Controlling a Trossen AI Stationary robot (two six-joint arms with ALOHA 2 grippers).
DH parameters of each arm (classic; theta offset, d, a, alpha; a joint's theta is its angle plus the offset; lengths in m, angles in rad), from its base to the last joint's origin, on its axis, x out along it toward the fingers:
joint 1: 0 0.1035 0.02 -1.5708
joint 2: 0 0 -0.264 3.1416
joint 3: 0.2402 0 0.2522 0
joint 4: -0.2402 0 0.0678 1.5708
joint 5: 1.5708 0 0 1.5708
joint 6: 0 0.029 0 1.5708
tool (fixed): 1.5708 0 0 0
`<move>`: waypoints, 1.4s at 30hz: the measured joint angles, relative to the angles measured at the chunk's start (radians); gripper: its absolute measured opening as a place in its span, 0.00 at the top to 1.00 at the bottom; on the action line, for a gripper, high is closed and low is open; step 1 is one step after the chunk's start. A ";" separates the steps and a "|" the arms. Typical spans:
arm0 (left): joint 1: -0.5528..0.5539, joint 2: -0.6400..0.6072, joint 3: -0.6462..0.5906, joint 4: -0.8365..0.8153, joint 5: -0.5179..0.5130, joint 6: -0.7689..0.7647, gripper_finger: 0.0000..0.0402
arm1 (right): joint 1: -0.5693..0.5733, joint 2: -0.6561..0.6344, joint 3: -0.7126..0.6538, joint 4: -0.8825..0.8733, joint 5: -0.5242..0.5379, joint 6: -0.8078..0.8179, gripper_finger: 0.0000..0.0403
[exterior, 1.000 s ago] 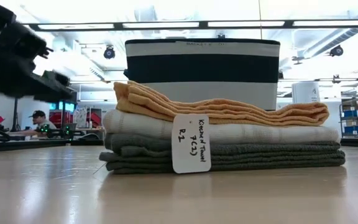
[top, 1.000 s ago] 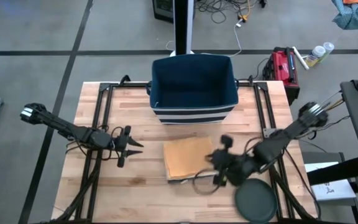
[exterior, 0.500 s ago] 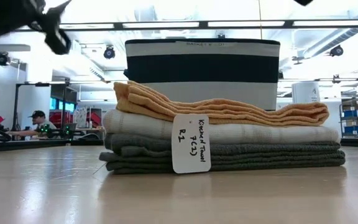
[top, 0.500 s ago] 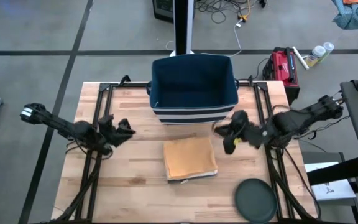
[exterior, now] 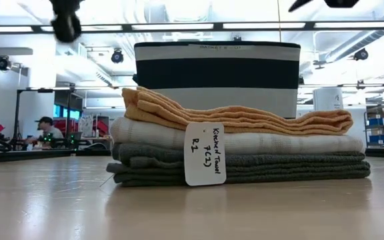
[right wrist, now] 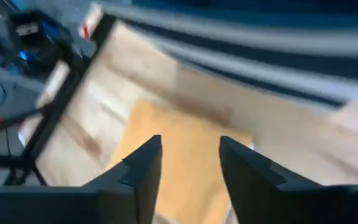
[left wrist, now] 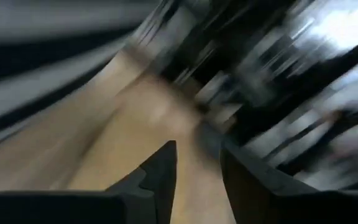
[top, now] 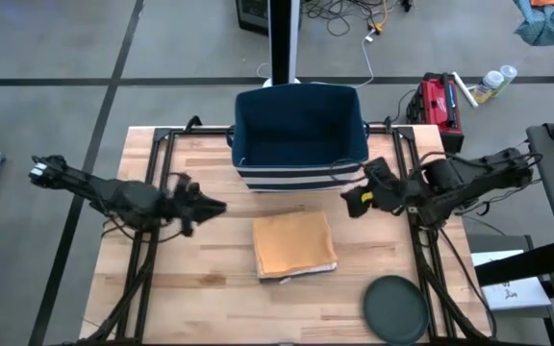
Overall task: Fold kitchen towel into neat rectangle
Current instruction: Put the stacked towels into the blue laundry bin
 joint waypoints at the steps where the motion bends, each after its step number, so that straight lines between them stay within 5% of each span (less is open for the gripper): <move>1: -0.001 0.030 0.032 -0.095 0.001 -0.009 0.71 | 0.001 0.010 -0.005 -0.001 -0.023 -0.003 0.54; 5: -0.001 0.134 0.118 -0.383 0.011 -0.073 0.67 | -0.002 0.042 -0.036 -0.065 -0.047 -0.035 0.44; 8: 0.003 0.203 0.124 -0.419 0.060 -0.164 0.63 | -0.024 0.045 -0.096 -0.065 -0.047 -0.080 0.38; 15: 0.006 0.387 0.057 -0.239 0.140 -0.309 0.56 | -0.043 0.016 -0.364 0.061 -0.178 -0.161 0.30; 23: 0.000 0.585 0.008 0.086 0.214 -0.641 0.50 | -0.040 0.016 -0.544 0.387 -0.233 -0.234 0.26; 34: -0.031 0.781 0.100 0.144 0.267 -0.659 0.43 | -0.045 0.098 -0.560 0.459 -0.225 -0.257 0.27; 42: -0.034 0.753 0.092 0.120 0.295 -0.546 0.39 | -0.045 0.167 -0.560 0.501 -0.224 -0.129 0.29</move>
